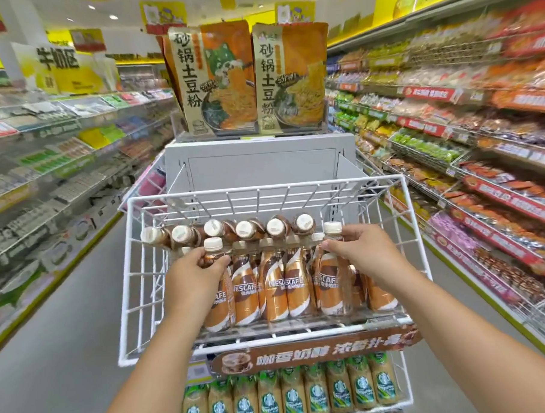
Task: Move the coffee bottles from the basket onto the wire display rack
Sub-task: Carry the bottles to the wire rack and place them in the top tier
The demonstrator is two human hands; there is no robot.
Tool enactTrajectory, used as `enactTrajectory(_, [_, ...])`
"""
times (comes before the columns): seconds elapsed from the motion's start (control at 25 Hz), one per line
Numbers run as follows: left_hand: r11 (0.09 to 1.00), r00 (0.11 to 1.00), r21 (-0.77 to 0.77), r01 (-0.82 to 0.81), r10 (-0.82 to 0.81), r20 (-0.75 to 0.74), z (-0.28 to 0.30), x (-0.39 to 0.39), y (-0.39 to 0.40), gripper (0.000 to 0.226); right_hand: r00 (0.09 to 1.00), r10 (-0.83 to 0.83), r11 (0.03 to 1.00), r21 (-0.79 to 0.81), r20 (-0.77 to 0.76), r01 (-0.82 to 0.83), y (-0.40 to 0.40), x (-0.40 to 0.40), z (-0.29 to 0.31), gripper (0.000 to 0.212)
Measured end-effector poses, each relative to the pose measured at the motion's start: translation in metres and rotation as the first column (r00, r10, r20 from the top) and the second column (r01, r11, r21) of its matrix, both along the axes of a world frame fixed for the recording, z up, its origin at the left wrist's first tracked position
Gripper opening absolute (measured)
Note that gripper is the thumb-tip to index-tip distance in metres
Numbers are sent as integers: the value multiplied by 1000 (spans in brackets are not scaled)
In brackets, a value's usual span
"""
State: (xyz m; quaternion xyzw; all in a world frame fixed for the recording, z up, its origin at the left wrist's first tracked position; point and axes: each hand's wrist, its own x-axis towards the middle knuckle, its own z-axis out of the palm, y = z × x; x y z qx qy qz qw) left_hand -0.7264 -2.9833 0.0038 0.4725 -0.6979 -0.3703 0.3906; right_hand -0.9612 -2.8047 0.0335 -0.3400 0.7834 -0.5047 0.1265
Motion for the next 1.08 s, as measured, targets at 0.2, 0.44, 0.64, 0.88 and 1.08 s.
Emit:
enactTrajectory(0.2, [998, 994, -37, -52, 56, 96, -4, -6, -6, 53, 999, -21, 997, 81, 24, 19, -17, -8, -13, 34])
enactTrajectory(0.44, [994, 962, -84, -66, 86, 260, -11, -11, -14, 34, 999, -36, 983, 180, 18, 32, -29, -14, -16, 48])
enactTrajectory(0.64, [984, 910, -159, -85, 141, 389, -15, -17, -23, 42, 1000, -14, 971, 238, 9, 11, -37, -7, -14, 46])
enactTrajectory(0.88, [978, 889, -188, -88, 162, 429, -25, -20, -33, 53, 999, 19, 956, 294, -33, -8, -37, -8, -14, 59])
enactTrajectory(1.08, [975, 880, -205, -88, 172, 442, -31, -23, -38, 42, 996, -29, 953, 298, -83, 53, -26, -13, 1, 33])
